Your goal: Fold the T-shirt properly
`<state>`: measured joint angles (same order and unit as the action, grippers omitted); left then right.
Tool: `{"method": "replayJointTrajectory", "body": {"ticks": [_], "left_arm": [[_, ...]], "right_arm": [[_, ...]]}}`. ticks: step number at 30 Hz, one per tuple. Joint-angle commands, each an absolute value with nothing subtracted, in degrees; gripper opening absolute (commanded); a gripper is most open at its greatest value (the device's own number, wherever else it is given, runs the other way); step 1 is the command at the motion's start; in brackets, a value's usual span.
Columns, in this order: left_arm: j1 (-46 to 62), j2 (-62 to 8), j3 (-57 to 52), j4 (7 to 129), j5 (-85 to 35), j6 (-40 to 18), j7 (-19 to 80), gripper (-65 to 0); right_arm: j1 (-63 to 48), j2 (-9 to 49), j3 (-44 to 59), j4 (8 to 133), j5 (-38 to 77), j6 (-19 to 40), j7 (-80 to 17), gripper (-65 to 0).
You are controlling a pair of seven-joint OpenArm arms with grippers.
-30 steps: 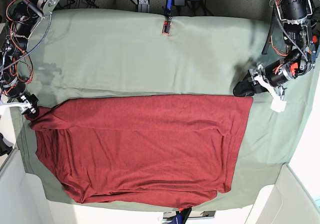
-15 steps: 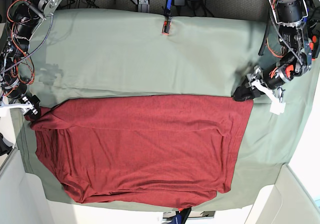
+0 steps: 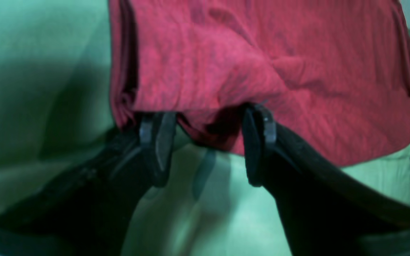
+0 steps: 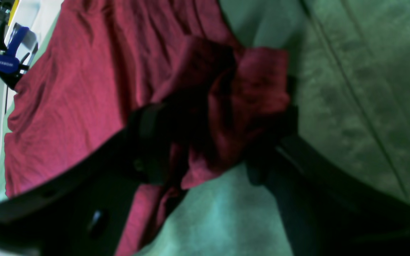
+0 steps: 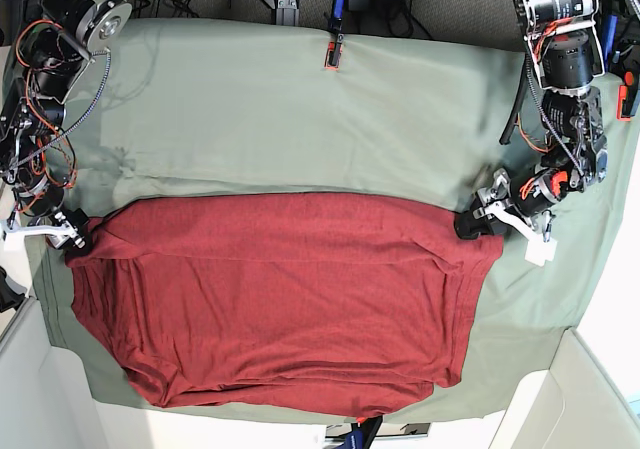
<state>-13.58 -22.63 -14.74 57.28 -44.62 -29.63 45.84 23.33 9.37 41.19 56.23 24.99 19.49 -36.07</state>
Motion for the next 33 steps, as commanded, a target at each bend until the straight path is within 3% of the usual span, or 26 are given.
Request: {"method": "replayJointTrajectory", "body": {"ticks": [1,3,6,8,12,21,33], "left_arm": [[-14.46,-22.83,-14.59,56.95,-41.71,-27.62,46.46,-31.0],[-14.63,-22.87,-14.59,56.99,-41.71,-27.62,46.19,-35.2],[-14.61,-22.85,-14.59,56.99,-41.74,-29.1,46.06,-52.1],[-14.63,-22.87,-14.59,57.14,-42.3,-32.23,46.26,-59.8],[-14.61,-22.9,-14.59,58.89,-42.57,-34.33,47.03,-65.0],[-13.72,-28.67,-14.66,69.01,-48.38,-40.0,52.56,-65.0],[-0.08,-38.35,-14.7,85.41,-49.5,-40.0,53.19,-65.0]], "right_arm": [[24.38,9.93,41.12,56.82,25.23,19.7,-35.53,-32.7],[24.38,9.96,41.12,56.82,25.26,19.77,-35.55,-37.4],[24.4,9.96,41.12,56.82,25.26,21.12,-35.55,-55.1],[24.43,9.96,41.12,56.82,25.34,24.21,-35.22,-65.0],[24.4,9.98,40.71,56.84,26.55,27.94,-35.0,-65.0],[22.55,12.62,40.64,64.45,37.43,30.28,-46.19,-65.0],[11.42,17.82,40.36,75.5,42.48,30.94,-51.42,-65.0]]}}
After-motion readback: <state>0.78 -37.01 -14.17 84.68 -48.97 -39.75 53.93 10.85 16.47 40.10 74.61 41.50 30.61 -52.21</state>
